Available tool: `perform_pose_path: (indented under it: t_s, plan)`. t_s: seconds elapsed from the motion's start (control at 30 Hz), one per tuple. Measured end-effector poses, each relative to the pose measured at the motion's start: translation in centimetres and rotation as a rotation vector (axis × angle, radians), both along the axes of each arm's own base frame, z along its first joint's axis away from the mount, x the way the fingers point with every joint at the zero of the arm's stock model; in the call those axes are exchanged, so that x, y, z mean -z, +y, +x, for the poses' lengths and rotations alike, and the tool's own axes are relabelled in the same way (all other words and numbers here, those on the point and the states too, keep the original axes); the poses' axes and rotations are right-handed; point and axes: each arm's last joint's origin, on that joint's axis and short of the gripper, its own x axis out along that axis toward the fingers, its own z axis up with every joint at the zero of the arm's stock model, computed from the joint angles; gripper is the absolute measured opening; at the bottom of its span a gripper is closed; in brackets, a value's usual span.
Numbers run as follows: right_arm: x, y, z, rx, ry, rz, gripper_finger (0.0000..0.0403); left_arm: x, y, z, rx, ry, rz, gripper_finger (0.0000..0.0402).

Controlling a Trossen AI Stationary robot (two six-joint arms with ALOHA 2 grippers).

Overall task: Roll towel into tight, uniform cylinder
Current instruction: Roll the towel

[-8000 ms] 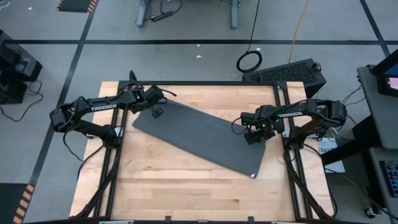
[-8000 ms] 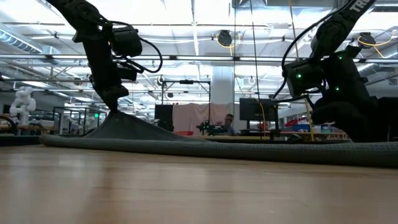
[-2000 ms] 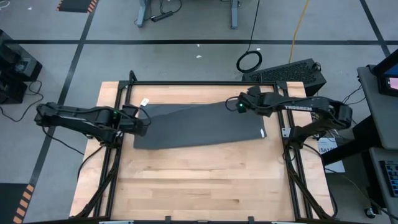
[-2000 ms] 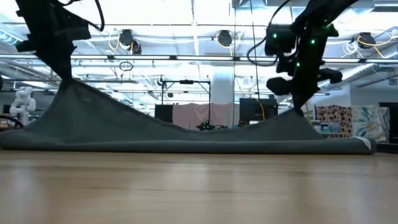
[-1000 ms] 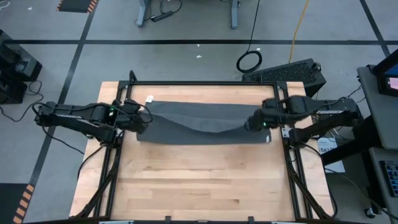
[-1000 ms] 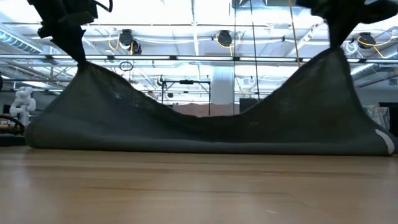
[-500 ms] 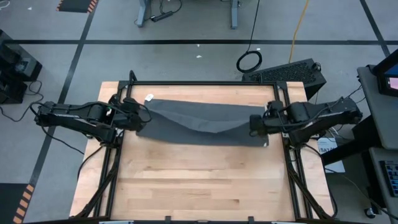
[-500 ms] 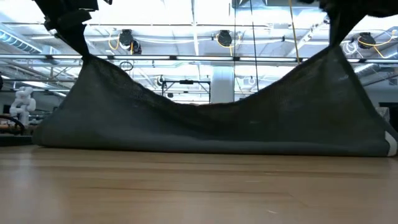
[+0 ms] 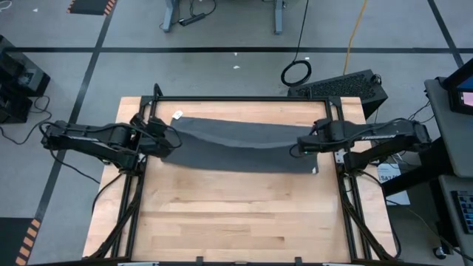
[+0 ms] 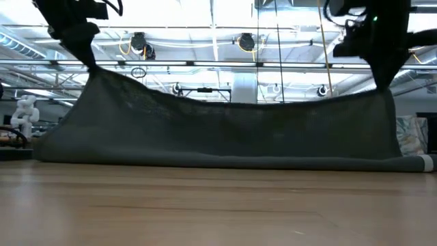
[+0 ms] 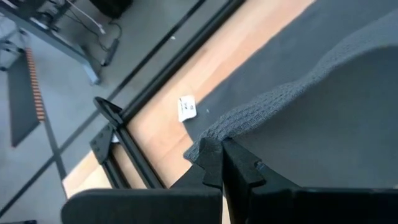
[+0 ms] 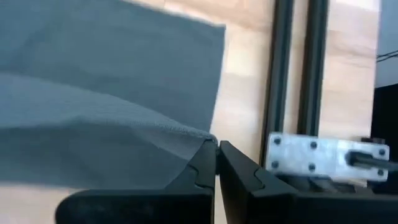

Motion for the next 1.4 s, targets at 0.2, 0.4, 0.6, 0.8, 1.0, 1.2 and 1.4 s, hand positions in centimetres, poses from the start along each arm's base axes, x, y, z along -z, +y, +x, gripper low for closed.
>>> perform_pose_path:
  t_s: [0.2, 0.4, 0.6, 0.8, 1.0, 1.2, 1.4]
  plan:
    - [2.0, -1.0, 0.3, 0.053, -0.032, -0.071, 0.0000, 0.2, 0.0, 0.8, -0.011, 0.012, 0.058, 0.0000]
    - [3.8, -1.3, -0.3, 0.089, 0.019, -0.048, 0.0000, 0.8, 0.0, 1.8, -0.011, 0.061, 0.072, 0.0000]
    - [4.4, -1.3, -0.6, 0.125, 0.026, -0.051, 0.0000, 1.4, -0.1, 2.5, -0.009, 0.105, 0.077, 0.0000]
    - [1.2, -0.7, 0.0, 0.081, -0.007, 0.074, 0.0000, 1.5, -0.1, 2.6, -0.007, 0.112, 0.071, 0.0000]
    - [-2.2, 0.1, 0.3, 0.043, -0.080, 0.153, 0.0000, 1.5, -0.1, 2.6, -0.006, 0.112, 0.070, 0.0000]
    - [-3.0, 1.0, 0.4, 0.068, -0.127, 0.236, 0.0000, 1.5, -0.1, 2.4, -0.005, 0.135, 0.076, 0.0000]
    - [-1.4, 0.7, 0.2, 0.106, -0.078, 0.148, 0.0000, 1.4, 0.0, 2.2, 0.009, 0.175, 0.116, 0.0000]
